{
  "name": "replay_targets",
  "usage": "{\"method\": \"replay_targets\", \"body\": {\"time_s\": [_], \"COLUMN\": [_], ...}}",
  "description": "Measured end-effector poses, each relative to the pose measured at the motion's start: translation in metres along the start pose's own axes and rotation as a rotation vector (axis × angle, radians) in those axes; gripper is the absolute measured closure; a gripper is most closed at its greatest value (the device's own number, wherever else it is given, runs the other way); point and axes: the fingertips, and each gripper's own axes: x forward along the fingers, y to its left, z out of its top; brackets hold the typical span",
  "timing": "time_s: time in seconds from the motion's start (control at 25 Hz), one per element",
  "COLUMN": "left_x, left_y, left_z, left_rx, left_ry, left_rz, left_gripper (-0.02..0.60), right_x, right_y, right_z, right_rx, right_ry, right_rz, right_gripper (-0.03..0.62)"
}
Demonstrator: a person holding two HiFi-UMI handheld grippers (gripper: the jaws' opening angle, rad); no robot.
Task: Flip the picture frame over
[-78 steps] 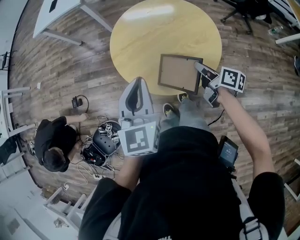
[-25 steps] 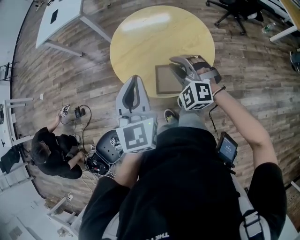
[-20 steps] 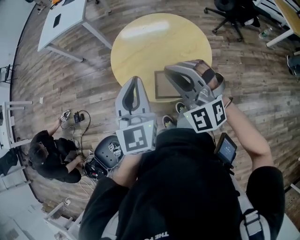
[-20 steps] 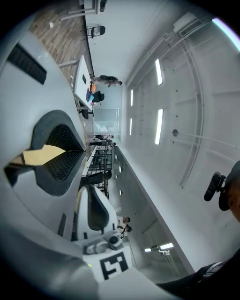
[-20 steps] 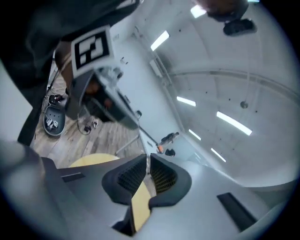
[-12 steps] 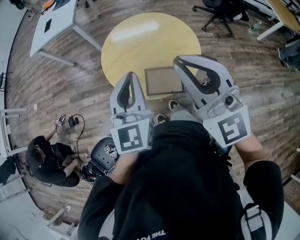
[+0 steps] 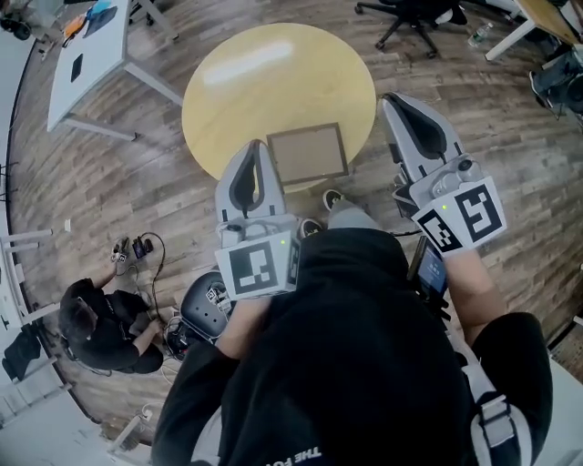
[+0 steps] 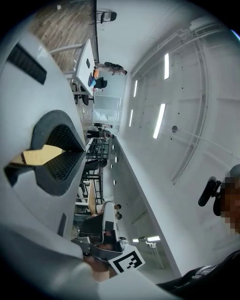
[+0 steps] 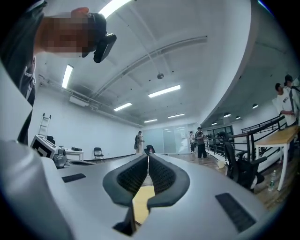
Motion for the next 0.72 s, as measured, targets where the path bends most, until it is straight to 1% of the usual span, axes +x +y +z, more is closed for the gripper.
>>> {"method": "replay_targets", "body": {"time_s": [0.2,0.4,0.6,0.72], "left_x": [0.0072,0.0075,0.0025,0.0001], "left_y": [-0.0087,-0.0093,-0.0094,-0.0092], "left_z": [-0.0052,-0.0027,-0.0022,-0.0011], "left_rx": [0.004,0.011,-0.006,0.002], "left_ry": [0.015,0.002,0.011,0.007], "left_rz": [-0.024,-0.034,-0.034,-0.037], "left_gripper": [0.558,0.558,0.558,0.559], "right_x": [-0.0010,0.0008,0.0004,-0.0005], "right_y": [-0.0017,-0.0023,0.0035,0.0048], "right_z": [-0.0021,-0.0027,-0.0062,-0.0074], "right_rx": [-0.032,-0.029,-0.027,-0.027], "right_ry": [0.002,0.012,0.021,0.028], "right_rz": [-0.015,-0.016,-0.011,-0.012], "right_gripper": [0.569,0.569,0.569,0.569]}}
